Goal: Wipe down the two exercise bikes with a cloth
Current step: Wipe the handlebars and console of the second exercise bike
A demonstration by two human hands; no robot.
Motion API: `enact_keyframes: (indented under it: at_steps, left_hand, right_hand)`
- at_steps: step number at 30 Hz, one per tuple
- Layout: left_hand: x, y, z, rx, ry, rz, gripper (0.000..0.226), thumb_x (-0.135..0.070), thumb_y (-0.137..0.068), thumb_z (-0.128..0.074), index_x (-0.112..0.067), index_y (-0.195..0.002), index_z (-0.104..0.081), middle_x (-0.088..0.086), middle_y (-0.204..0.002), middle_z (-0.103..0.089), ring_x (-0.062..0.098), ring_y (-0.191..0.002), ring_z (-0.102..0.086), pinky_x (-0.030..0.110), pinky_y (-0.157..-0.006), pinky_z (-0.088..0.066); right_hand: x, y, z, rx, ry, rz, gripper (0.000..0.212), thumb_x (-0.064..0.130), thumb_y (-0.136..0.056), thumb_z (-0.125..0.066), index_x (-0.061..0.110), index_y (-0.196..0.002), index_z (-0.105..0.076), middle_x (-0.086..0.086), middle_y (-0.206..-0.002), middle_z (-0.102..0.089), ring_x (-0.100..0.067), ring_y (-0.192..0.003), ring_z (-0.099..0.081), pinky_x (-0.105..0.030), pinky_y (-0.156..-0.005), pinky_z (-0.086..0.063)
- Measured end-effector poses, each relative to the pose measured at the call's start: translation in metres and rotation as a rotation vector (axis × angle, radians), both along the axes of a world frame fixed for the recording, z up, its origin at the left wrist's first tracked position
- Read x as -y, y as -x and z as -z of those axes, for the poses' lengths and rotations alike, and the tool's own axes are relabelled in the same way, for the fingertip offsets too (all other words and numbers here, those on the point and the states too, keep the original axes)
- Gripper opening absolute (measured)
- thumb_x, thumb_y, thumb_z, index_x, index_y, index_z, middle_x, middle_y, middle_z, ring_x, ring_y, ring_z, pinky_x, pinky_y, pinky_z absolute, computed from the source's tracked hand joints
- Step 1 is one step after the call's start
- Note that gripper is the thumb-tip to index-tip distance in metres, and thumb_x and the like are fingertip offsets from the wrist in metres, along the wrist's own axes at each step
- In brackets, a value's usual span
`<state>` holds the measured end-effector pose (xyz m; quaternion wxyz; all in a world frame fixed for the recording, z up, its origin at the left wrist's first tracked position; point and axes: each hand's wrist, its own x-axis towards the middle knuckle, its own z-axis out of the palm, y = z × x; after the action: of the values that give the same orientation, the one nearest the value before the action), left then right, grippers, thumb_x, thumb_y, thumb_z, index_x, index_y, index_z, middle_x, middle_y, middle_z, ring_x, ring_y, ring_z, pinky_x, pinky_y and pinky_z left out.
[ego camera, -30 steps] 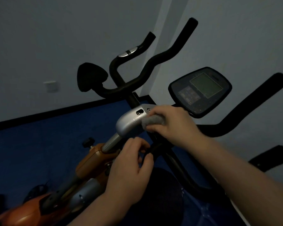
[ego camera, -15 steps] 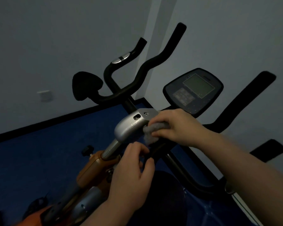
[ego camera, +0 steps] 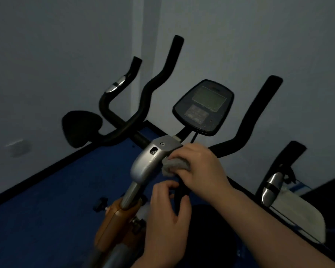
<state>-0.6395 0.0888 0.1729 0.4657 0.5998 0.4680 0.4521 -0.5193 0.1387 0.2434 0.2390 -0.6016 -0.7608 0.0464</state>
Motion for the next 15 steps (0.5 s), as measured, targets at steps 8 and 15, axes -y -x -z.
enact_keyframes:
  at_steps: [8, 15]
  left_hand:
    - [0.007, 0.006, 0.010, 0.010, -0.046, 0.066, 0.030, -0.057, -0.080, -0.044, -0.055, -0.110, -0.041, -0.031, -0.108, -0.044, -0.003, -0.102, -0.051, 0.025, -0.075, -0.045]
    - [0.012, 0.025, -0.001, -0.094, -0.092, 0.143, 0.035, -0.057, -0.084, -0.045, -0.043, -0.116, -0.047, -0.022, -0.114, -0.049, 0.002, -0.109, -0.052, 0.039, -0.091, -0.049]
  right_hand:
    - [0.058, -0.008, 0.011, -0.474, -0.069, 0.339, 0.022, 0.020, -0.075, -0.077, 0.030, -0.091, -0.066, 0.011, -0.092, -0.064, -0.002, -0.090, -0.060, -0.015, -0.076, -0.046]
    - [0.108, -0.005, 0.015, -0.468, -0.101, 0.537, 0.022, 0.029, -0.077, -0.075, 0.034, -0.096, -0.066, 0.018, -0.093, -0.063, 0.003, -0.090, -0.058, -0.013, -0.075, -0.047]
